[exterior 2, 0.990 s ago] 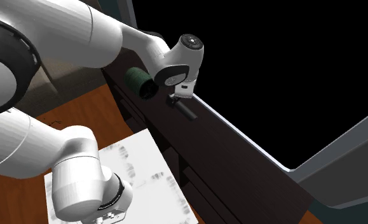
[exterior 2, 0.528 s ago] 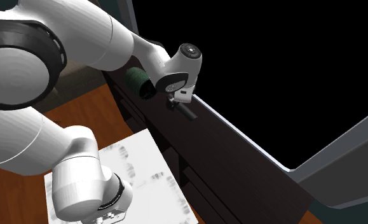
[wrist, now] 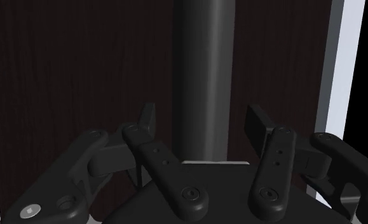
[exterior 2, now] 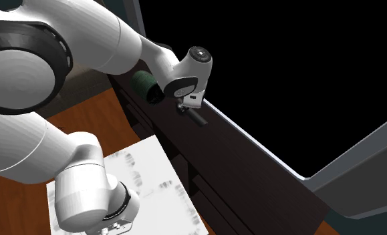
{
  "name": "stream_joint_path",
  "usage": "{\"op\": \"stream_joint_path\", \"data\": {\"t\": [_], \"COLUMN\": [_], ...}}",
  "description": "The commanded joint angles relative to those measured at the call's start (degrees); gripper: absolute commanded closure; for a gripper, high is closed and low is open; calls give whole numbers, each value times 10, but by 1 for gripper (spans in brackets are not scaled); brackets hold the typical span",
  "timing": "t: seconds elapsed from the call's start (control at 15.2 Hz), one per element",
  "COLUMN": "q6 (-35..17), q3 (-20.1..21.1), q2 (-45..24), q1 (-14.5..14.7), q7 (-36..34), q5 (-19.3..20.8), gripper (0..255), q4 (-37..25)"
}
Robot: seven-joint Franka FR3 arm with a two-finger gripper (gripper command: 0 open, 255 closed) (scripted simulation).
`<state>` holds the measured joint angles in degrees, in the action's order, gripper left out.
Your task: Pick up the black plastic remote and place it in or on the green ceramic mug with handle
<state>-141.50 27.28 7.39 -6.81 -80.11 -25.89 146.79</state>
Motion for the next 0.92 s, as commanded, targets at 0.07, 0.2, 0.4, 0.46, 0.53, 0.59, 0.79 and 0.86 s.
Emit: {"op": "stream_joint_path", "data": {"t": [0.07, 0.2, 0.4, 0.46, 0.53, 0.59, 0.79, 0.86], "q6": [-2, -2, -3, -3, -3, 7, 35, 44], "q3": [0, 1, 0, 0, 0, -1, -4, -5], "q2": [-1, -1, -2, -2, -1, 6, 27, 34], "q1": [0, 0, 0, 0, 0, 0, 0, -1], "q7": [0, -1, 0, 0, 0, -1, -4, -6], "q5": [0, 0, 0, 0, 0, 0, 0, 0], "gripper": [255, 255, 255, 255, 255, 255, 255, 255], "q4": [0, 0, 0, 0, 1, -2, -9, -11]}}
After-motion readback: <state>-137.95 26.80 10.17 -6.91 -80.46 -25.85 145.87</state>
